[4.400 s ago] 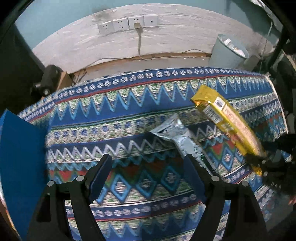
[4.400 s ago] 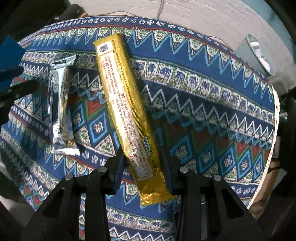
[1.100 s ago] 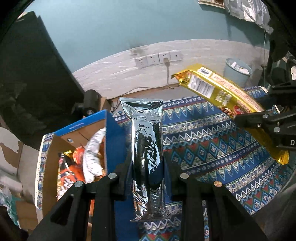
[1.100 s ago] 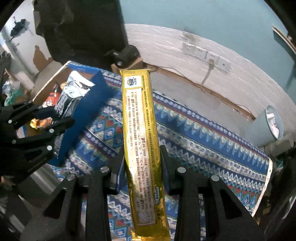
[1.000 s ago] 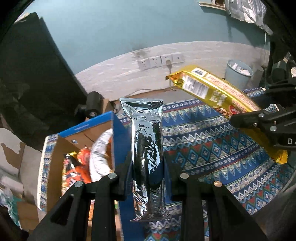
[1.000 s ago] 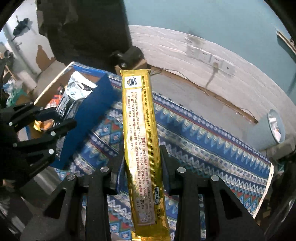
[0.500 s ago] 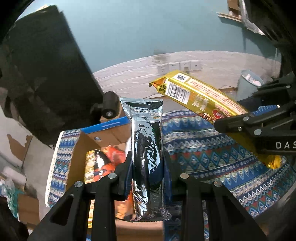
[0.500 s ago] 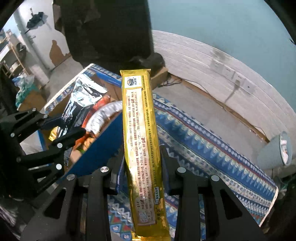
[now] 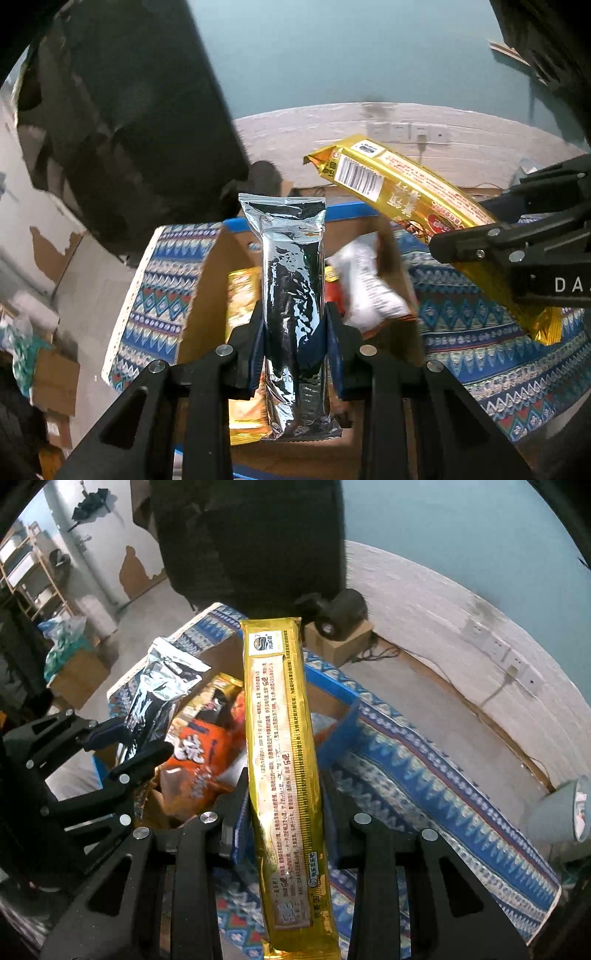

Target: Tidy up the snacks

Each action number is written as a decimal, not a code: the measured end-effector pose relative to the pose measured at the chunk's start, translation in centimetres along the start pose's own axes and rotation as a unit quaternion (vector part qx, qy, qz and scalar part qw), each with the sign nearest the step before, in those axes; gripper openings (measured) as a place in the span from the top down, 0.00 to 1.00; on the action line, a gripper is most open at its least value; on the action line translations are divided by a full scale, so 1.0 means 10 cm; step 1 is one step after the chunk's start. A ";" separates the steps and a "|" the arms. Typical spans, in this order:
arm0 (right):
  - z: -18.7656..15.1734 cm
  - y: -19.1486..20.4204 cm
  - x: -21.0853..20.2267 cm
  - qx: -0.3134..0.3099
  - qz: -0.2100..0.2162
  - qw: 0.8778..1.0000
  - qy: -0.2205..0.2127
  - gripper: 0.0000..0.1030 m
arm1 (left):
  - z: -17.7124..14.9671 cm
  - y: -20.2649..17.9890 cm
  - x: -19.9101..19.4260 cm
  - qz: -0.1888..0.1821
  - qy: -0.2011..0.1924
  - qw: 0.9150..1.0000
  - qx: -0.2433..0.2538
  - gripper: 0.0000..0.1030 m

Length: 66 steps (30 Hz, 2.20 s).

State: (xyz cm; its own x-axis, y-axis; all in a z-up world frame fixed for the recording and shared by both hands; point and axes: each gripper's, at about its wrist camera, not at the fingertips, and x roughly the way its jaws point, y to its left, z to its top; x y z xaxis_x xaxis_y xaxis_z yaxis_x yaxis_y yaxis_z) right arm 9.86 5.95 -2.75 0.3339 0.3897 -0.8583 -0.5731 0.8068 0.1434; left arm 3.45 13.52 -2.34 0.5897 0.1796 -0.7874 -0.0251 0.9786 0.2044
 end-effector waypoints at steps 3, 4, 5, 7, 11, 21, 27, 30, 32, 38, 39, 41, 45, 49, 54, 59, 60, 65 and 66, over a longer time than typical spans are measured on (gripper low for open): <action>0.08 0.08 0.13 0.001 0.006 1.000 0.007 0.69 | -0.02 0.16 0.05 0.005 0.006 1.000 -0.017 0.71; 0.11 0.12 0.18 0.001 0.007 1.000 0.010 0.69 | -0.03 0.20 0.07 0.006 0.007 1.000 -0.021 0.71; 0.13 0.15 0.21 0.000 0.007 1.000 0.012 0.69 | -0.04 0.23 0.09 0.007 0.008 1.000 -0.025 0.71; 0.18 0.22 0.28 0.002 0.010 1.000 0.015 0.69 | -0.06 0.31 0.12 0.011 0.011 0.999 -0.032 0.71; 0.28 0.31 0.43 0.012 0.022 0.999 0.022 0.69 | -0.09 0.44 0.21 0.017 0.021 0.998 -0.048 0.71; 0.35 0.39 0.52 0.036 0.034 0.998 0.024 0.68 | -0.12 0.52 0.29 0.025 0.033 0.997 -0.059 0.65; 0.31 0.42 0.36 0.020 0.015 1.000 0.013 0.67 | -0.19 0.49 0.15 0.030 0.020 0.998 -0.052 0.35; 0.25 0.41 0.27 0.006 -0.003 1.000 0.007 0.52 | -0.21 0.47 0.05 0.035 0.011 0.998 -0.044 0.26; 0.18 0.41 0.20 -0.002 -0.012 1.000 0.001 0.47 | -0.22 0.45 -0.03 0.036 0.005 0.998 -0.042 0.25; 0.01 0.39 -0.01 -0.018 -0.025 0.999 -0.023 0.32 | -0.16 0.43 -0.23 0.043 -0.019 0.998 -0.035 0.17; -0.02 0.38 -0.07 -0.019 -0.028 0.999 -0.031 0.32 | -0.15 0.43 -0.26 0.044 -0.023 0.998 -0.035 0.15; -0.06 0.37 -0.14 -0.019 -0.031 0.999 -0.038 0.31 | -0.14 0.41 -0.30 0.043 -0.030 0.998 -0.036 0.15; -0.15 0.31 -0.31 -0.016 -0.030 0.998 -0.052 0.28 | -0.15 0.35 -0.36 0.044 -0.037 0.998 -0.027 0.15; -0.25 0.26 -0.47 -0.017 -0.032 0.997 -0.064 0.26 | -0.18 0.30 -0.42 0.044 -0.043 0.998 -0.023 0.15; -0.36 0.20 -0.60 -0.012 -0.034 0.996 -0.078 0.26 | -0.24 0.26 -0.46 0.031 -0.045 0.998 -0.027 0.15; -0.43 0.12 -0.69 -0.005 -0.033 0.995 -0.090 0.25 | -0.24 0.25 -0.58 0.023 -0.062 0.997 -0.042 0.13; -0.44 0.10 -0.70 -0.005 -0.032 0.995 -0.090 0.25 | -0.23 0.26 -0.60 0.019 -0.065 0.997 -0.046 0.10; -0.52 0.06 -0.74 -0.009 -0.041 0.995 -0.093 0.25 | -0.21 0.22 -0.64 0.009 -0.068 0.997 -0.045 0.09; -0.53 0.05 -0.74 -0.009 -0.044 0.995 -0.093 0.25 | -0.21 0.21 -0.64 0.008 -0.068 0.997 -0.043 0.09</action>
State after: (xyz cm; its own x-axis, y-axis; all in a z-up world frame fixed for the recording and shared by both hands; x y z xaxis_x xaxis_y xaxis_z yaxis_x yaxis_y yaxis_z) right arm 3.13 1.06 1.05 0.5146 0.3956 -0.7607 -0.5492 0.8334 0.0619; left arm -2.04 14.60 1.88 0.6921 0.1853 -0.6976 -0.1015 0.9819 0.1601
